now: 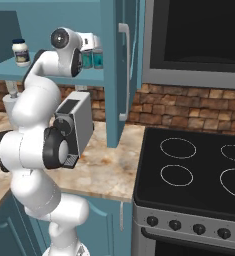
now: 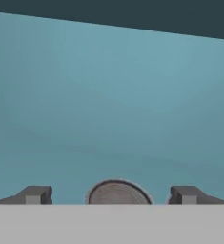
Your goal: Pick the cans from the counter and place them in their designated side in the cabinet.
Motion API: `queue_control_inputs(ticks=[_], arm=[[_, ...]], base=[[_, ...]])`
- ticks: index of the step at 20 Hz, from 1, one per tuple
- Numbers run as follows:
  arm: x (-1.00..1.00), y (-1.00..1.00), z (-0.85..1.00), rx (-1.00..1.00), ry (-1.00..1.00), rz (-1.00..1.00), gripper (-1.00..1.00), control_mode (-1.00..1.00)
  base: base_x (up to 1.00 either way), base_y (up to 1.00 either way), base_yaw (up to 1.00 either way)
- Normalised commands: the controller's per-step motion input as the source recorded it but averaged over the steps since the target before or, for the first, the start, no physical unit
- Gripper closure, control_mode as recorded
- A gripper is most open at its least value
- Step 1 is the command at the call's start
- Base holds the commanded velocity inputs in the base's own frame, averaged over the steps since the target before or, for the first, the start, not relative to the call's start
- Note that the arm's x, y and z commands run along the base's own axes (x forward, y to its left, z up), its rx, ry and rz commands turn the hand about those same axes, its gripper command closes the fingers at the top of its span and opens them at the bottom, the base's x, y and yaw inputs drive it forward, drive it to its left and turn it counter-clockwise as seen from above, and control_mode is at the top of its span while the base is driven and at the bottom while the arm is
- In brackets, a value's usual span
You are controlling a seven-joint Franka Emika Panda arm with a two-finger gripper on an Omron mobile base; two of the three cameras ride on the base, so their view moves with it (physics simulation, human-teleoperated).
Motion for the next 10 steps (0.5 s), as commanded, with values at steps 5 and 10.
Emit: queue_control_inputs(ticks=[5, 10], arm=[[-0.10, 0.04, 0.06, 0.00, -0.12, 0.02, -1.00, -1.00], [-0.45, 0.00, 0.00, 0.00, -0.15, 0.02, -1.00, -1.00]], base=[[0.00, 0.00, 0.00], [0.00, 0.00, 0.00]])
